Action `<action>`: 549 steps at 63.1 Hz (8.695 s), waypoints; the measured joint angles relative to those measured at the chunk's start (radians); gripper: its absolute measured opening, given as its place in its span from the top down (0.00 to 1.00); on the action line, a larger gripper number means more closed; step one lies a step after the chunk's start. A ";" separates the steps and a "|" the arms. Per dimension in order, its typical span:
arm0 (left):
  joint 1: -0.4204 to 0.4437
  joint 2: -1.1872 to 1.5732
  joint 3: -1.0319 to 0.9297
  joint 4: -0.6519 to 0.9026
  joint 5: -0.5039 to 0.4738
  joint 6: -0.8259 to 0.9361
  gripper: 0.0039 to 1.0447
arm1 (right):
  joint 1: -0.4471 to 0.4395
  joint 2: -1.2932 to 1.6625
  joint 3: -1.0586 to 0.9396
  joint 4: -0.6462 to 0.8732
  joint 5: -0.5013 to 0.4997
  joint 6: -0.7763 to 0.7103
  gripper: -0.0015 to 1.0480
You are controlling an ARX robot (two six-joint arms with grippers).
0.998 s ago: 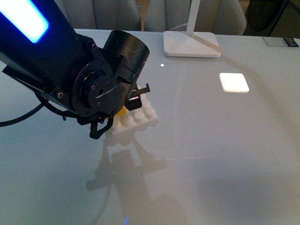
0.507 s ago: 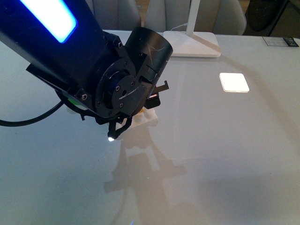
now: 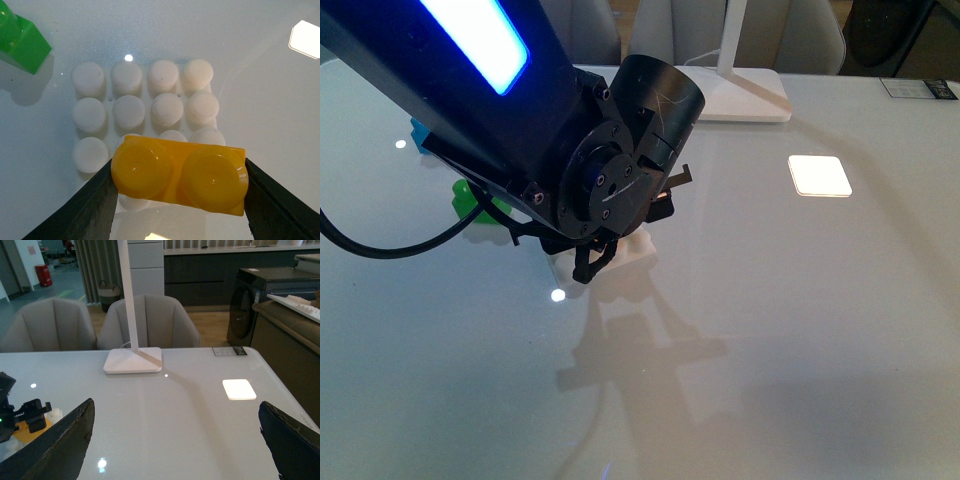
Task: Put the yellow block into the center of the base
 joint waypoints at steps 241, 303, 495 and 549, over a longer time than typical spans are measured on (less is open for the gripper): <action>-0.002 0.117 0.072 -0.050 -0.175 0.069 0.41 | 0.000 0.000 0.000 0.000 0.000 0.000 0.08; -0.002 0.127 -0.003 0.078 -0.198 0.109 0.41 | 0.000 0.000 0.000 0.000 0.000 0.000 0.08; 0.569 -2.076 -1.326 0.166 0.445 0.779 0.98 | 0.000 -0.001 0.000 0.000 0.000 0.000 0.08; 0.569 -2.419 -1.325 -0.182 0.445 0.779 0.98 | 0.000 -0.001 0.000 0.000 0.000 0.000 0.08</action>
